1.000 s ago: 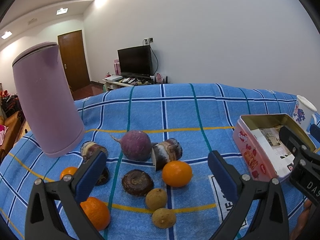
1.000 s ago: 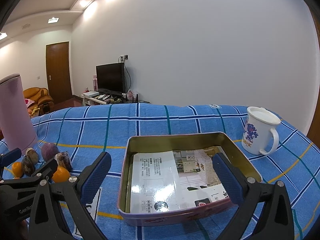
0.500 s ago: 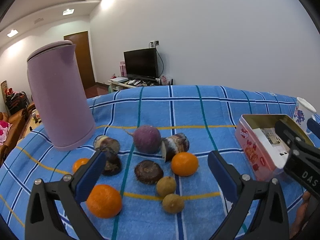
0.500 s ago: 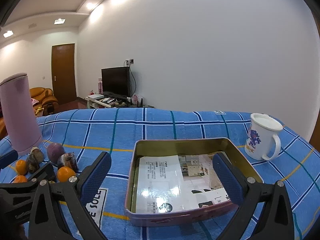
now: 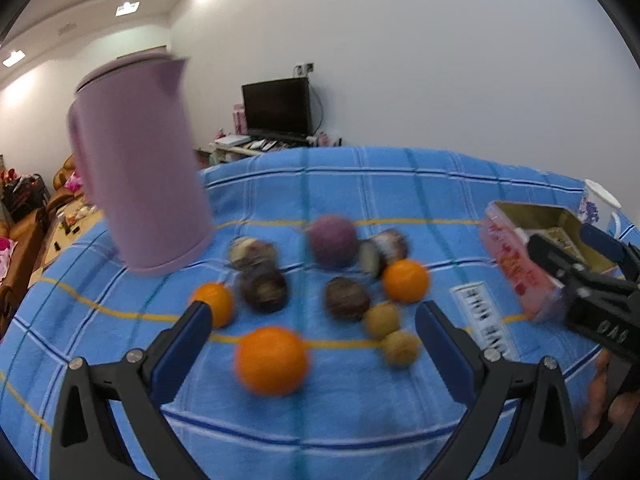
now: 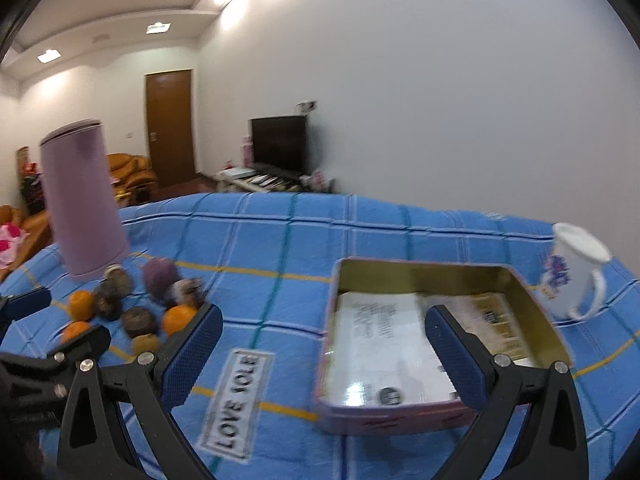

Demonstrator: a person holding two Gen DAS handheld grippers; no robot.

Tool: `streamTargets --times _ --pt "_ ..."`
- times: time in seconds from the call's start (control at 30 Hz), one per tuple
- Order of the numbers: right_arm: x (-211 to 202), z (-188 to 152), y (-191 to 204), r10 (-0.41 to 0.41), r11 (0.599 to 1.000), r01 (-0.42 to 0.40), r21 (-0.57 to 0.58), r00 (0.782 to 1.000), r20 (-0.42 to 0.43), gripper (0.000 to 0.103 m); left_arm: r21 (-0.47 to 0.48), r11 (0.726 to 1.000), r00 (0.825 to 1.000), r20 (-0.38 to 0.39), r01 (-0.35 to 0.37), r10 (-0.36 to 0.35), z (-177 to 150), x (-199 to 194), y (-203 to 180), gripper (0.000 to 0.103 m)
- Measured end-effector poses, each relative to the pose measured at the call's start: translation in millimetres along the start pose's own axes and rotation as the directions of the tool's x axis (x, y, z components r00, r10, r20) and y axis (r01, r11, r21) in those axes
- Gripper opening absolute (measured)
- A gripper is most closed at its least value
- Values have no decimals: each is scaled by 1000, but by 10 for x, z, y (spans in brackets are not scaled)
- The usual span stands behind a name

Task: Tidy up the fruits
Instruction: 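Grasp the large orange with the left tool while the right tool grasps a small yellow fruit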

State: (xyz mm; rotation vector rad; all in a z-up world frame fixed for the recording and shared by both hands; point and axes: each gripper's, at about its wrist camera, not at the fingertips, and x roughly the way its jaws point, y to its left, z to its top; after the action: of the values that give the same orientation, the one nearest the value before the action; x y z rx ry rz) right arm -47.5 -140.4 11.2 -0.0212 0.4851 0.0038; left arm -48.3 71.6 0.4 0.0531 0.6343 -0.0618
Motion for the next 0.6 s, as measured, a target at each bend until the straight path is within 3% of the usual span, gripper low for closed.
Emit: streamTargets --times 0.2,0.33,0.4,0.5,0.6 --pt "118 -49 291 171 984 -175 -30 980 -106 97 2 1000 997 -80 -21 21 -180 -10 489 103" --pt "252 -106 590 267 955 -288 -71 939 -218 79 -28 999 992 -115 41 -44 -258 -5 600 103" --pt "362 -156 739 306 937 -341 -75 905 -296 57 -31 998 989 -130 63 -66 -278 -1 610 100" --pt "497 -215 870 359 914 -403 -45 856 -371 55 -48 992 982 -146 116 -122 -252 21 594 96" --pt "548 -227 1005 379 901 -431 -55 840 -388 53 -68 985 974 -153 160 -169 -192 46 552 96"
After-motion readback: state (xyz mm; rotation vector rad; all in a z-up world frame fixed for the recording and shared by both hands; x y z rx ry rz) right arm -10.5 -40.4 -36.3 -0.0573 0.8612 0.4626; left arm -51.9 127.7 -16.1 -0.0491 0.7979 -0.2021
